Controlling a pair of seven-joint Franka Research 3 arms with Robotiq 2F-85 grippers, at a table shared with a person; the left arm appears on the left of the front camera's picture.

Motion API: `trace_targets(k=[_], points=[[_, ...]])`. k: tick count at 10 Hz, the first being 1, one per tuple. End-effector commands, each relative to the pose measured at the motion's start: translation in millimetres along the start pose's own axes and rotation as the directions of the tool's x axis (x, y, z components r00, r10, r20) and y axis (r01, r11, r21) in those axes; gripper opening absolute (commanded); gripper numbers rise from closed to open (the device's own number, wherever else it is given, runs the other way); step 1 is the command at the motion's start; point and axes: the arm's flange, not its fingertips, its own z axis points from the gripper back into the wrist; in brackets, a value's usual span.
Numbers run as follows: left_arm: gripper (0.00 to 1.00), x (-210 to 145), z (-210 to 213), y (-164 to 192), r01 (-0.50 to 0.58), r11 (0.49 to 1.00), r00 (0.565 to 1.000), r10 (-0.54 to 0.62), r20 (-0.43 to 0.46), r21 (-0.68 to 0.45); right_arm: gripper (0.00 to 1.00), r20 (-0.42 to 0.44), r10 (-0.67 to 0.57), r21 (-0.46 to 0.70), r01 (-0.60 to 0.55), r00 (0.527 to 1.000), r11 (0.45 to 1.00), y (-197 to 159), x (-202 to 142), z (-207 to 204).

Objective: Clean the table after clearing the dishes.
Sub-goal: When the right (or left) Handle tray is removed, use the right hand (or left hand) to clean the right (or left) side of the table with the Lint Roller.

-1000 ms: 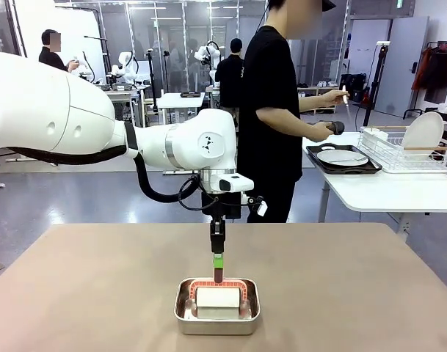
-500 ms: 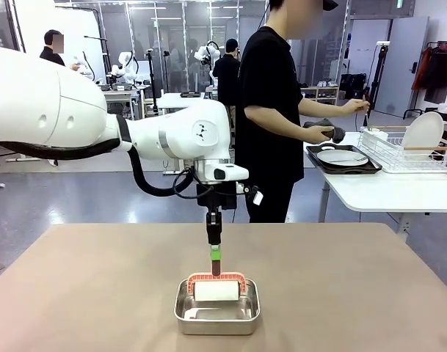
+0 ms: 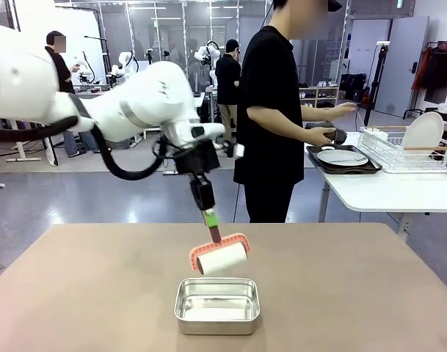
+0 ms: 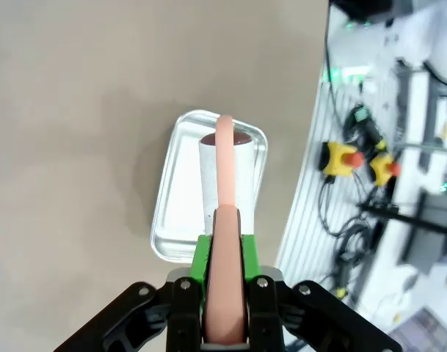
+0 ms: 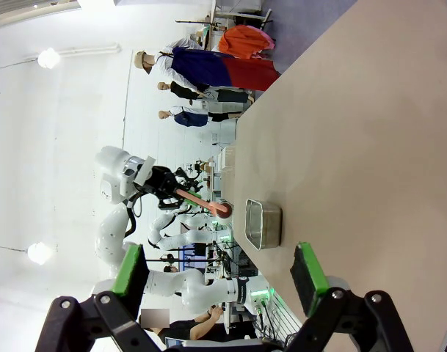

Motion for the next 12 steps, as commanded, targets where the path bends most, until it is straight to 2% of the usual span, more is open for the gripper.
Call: trace_targets(k=[1,2,3,4,5,6,7,8,9,10,12], points=[[0.21,-66.8,18.8,-22.0,-0.228,0.973,0.97,0.223,0.102,0.041,1.0,-0.004,0.0,-0.01,0.0,1.0,1.0,3.4,-3.3,0.3],[0.21,-92.8,30.5,-18.9,-0.338,0.94,0.93,0.325,0.17,0.053,1.0,-0.004,0.0,-0.01,0.0,1.0,1.0,3.4,-3.3,0.3],[0.21,-122.5,33.8,-12.2,-0.49,0.868,0.852,0.459,0.252,0.074,1.0,-0.004,0.0,-0.01,0.0,1.0,1.0,3.4,-3.3,0.3],[0.21,-152.5,28.8,-3.2,-0.623,0.78,0.752,0.577,0.32,0.057,1.0,-0.004,0.0,-0.01,0.0,1.0,1.0,3.4,-3.3,0.3],[0.21,-172.6,18.1,6.0,-0.712,0.702,0.656,0.654,0.377,0.02,1.0,-0.004,0.0,-0.01,0.0,1.0,1.0,3.4,-3.3,0.3],[0.21,-185.3,8.1,14.5,-0.765,0.643,0.588,0.706,0.395,-0.012,1.0,-0.004,0.0,-0.01,0.0,1.0,1.0,3.4,-3.3,0.3],[0.21,-191.8,1.5,22.1,-0.805,0.593,0.54,0.738,0.405,-0.007,1.0,-0.004,0.0,-0.01,0.0,1.0,1.0,3.4,-3.3,0.3],[0.21,-196.4,0.4,30.3,-0.852,0.524,0.474,0.757,0.45,0.015,1.0,-0.004,0.0,-0.01,0.0,1.0,1.0,3.4,-3.3,0.3],[0.21,-190.9,5.7,34.6,-0.853,0.522,0.457,0.716,0.528,0.03,1.0,-0.004,0.0,-0.01,0.0,1.0,1.0,3.4,-3.3,0.3],[0.21,-207.8,2.0,36.0,-0.817,0.577,0.532,0.749,0.395,0.006,1.0,-0.004,0.0,-0.01,0.0,1.0,1.0,3.4,-3.3,0.3],[0.21,-207.8,2.0,36.0,-0.817,0.577,0.532,0.749,0.395,0.006,1.0,-0.004,0.0,-0.01,0.0,1.0,1.0,3.4,-3.3,0.3]])
